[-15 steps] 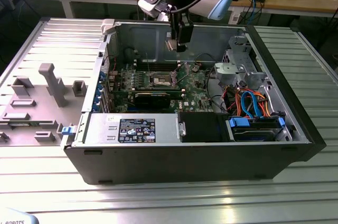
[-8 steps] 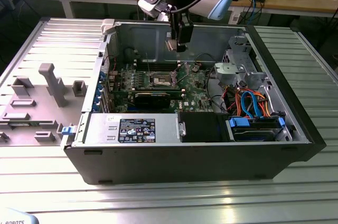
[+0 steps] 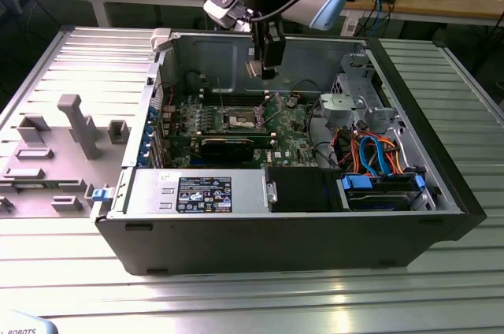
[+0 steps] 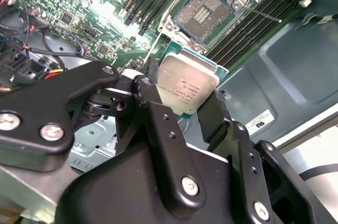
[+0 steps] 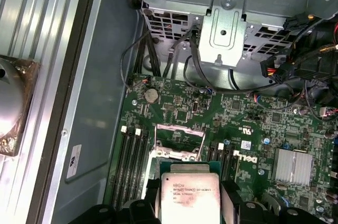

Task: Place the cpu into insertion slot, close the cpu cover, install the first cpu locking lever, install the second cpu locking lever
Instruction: 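Place the cpu into insertion slot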

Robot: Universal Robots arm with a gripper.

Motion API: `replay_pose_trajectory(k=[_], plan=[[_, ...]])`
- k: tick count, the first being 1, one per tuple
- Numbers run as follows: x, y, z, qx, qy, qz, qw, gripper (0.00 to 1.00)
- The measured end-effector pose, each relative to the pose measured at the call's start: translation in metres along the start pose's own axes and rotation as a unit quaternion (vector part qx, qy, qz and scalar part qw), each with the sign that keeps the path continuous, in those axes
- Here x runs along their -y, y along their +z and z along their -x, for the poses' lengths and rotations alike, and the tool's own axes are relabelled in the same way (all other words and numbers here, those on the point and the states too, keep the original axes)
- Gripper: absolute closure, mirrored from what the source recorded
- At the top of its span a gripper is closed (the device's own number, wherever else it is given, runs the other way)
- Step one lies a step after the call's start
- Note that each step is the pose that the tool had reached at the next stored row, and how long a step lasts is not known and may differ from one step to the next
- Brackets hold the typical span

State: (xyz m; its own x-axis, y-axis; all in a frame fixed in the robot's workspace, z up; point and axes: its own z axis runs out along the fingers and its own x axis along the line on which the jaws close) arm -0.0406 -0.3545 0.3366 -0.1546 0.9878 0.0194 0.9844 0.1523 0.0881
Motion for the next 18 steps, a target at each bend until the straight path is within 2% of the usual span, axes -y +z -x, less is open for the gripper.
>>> replay_pose_trajectory(k=[3,10,15,18], plan=[[0.001,0.0025,-0.0001,0.0017,0.018,0.0003,0.99983,0.46],[0.0097,0.0041,-0.0013,0.0029,0.031,0.0005,0.9995,0.46],[0.0131,0.0055,-0.0018,0.0034,0.038,0.0007,0.99928,0.46],[0.0142,0.0073,-0.002,0.0043,0.048,0.0008,0.99883,0.46]])
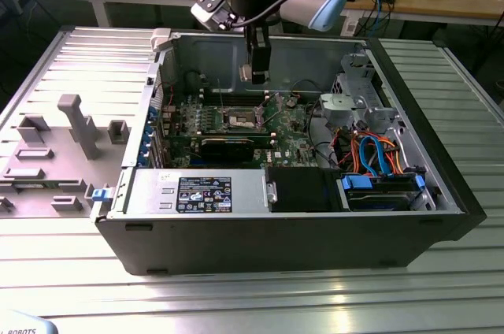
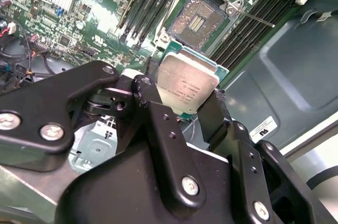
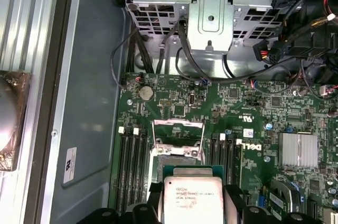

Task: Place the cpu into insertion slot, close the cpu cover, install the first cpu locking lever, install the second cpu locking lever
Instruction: 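Place the cpu into insertion slot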

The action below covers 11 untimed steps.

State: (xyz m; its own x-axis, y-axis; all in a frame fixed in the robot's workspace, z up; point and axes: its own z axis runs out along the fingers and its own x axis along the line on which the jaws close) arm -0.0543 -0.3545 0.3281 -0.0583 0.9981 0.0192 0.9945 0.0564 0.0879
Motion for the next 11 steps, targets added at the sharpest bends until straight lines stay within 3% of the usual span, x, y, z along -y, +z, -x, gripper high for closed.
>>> replay_pose_trajectory(k=[4,11], plan=[[0.0001,0.0002,0.0,0.0015,0.002,0.0,1.0,0.46],[0.0001,0.0003,0.0,0.0014,0.002,0.0,1.0,0.46]])
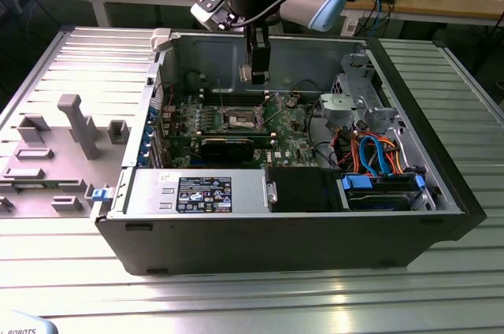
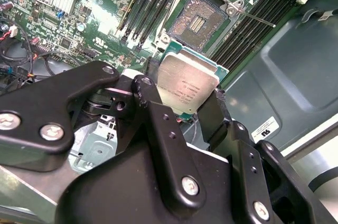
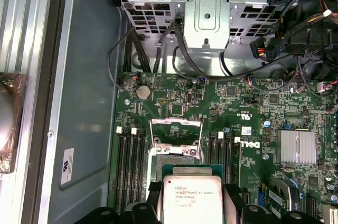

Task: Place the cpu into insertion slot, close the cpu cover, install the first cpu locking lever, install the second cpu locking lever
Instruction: 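Place the cpu into insertion slot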

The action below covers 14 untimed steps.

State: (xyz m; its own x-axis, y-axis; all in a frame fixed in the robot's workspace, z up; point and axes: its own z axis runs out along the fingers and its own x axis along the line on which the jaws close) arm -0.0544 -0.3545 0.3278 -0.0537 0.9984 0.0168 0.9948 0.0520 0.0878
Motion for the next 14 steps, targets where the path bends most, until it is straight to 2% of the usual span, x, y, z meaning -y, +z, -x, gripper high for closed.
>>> replay_pose_trajectory(k=[4,14], plan=[[0.0002,0.0019,0.0,-0.0001,0.0,0.0,1.0,0.46],[0.0012,0.0136,0.0002,0.0,0.0,0.0,1.0,0.46]])
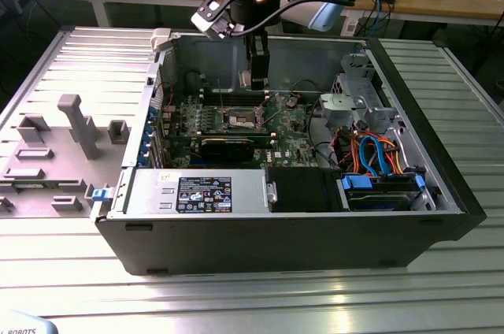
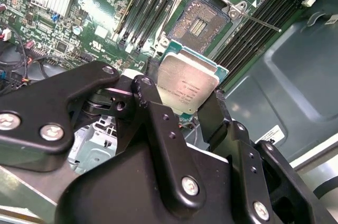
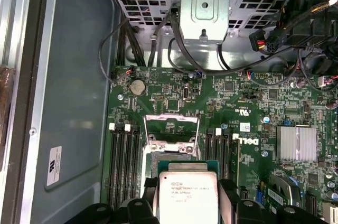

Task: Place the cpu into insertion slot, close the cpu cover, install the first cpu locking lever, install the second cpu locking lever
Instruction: 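Place the cpu into insertion slot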

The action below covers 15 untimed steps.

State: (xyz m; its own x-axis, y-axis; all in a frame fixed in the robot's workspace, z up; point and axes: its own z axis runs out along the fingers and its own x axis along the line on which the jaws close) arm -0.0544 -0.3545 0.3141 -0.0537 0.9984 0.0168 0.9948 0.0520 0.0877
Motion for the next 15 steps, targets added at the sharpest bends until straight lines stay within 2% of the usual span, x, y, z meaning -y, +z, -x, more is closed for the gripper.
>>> replay_pose_trajectory(k=[15], plan=[[0.0002,0.0028,0.0,-0.0002,0.0,0.0001,1.0,0.46]])
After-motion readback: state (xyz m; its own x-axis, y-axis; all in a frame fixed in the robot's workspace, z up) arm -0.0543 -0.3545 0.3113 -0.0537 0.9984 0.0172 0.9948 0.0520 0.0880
